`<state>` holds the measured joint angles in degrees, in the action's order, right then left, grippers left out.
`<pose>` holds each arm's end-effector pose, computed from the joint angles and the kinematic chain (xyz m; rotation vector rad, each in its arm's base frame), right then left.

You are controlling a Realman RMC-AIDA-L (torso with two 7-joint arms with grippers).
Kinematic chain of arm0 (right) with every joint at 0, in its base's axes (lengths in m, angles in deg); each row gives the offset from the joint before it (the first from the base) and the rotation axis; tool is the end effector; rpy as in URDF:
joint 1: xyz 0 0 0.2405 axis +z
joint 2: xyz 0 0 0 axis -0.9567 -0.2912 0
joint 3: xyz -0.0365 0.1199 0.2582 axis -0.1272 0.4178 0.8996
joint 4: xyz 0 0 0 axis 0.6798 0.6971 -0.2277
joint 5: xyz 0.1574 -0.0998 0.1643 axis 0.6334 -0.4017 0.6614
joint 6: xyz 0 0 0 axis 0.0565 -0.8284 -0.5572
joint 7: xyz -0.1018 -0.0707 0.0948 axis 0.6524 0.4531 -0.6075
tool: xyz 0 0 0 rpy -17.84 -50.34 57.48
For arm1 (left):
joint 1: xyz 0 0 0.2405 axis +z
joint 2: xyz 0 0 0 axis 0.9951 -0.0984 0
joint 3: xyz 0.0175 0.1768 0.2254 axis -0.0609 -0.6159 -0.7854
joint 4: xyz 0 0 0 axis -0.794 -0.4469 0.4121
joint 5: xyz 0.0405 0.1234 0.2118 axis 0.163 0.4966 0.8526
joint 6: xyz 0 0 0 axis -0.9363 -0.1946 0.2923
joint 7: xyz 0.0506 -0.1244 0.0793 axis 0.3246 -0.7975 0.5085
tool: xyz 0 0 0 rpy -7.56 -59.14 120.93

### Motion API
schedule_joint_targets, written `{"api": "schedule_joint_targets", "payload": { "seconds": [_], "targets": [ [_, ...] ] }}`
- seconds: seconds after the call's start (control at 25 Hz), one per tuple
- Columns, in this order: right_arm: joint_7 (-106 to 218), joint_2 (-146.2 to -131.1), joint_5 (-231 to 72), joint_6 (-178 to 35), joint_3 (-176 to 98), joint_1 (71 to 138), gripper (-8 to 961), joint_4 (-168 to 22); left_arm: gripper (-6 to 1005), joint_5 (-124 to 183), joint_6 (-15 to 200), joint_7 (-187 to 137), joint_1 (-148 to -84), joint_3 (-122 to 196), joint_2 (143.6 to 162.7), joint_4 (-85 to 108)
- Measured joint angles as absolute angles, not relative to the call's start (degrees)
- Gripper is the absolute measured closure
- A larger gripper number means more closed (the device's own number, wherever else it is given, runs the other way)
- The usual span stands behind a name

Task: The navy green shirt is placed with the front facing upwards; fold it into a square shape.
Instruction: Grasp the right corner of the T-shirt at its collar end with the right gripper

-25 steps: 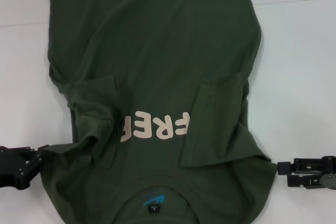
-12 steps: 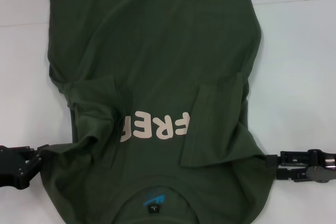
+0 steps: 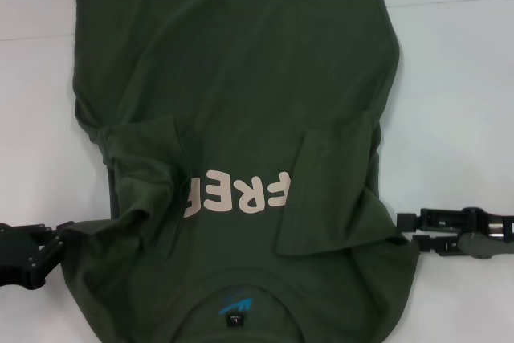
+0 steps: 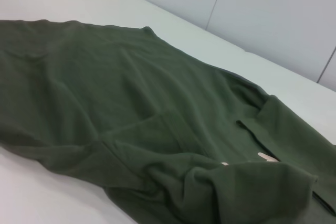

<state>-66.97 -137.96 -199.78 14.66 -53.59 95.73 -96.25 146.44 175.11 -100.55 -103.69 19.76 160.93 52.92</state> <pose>0.4139 0.2882 0.0034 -2.1028 2.1664 0.6766 -0.3976 0.2987 -0.0094 -2.4982 -0.8954 -0.5448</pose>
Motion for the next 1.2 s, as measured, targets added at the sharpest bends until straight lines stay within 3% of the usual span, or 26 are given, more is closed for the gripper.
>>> {"api": "schedule_joint_targets", "payload": {
  "seconds": [0.44,1.2],
  "targets": [
    [-66.28,-138.18,-198.2,14.21,-52.97,96.28,28,-96.52,959,146.44,174.97,-100.31,-103.74,19.64,160.93,52.77],
    [-67.4,-137.06,-200.76,15.99,-52.95,95.03,28,-96.82,959,146.33,174.99,-100.28,-103.82,19.77,160.92,52.68]
  ]
}}
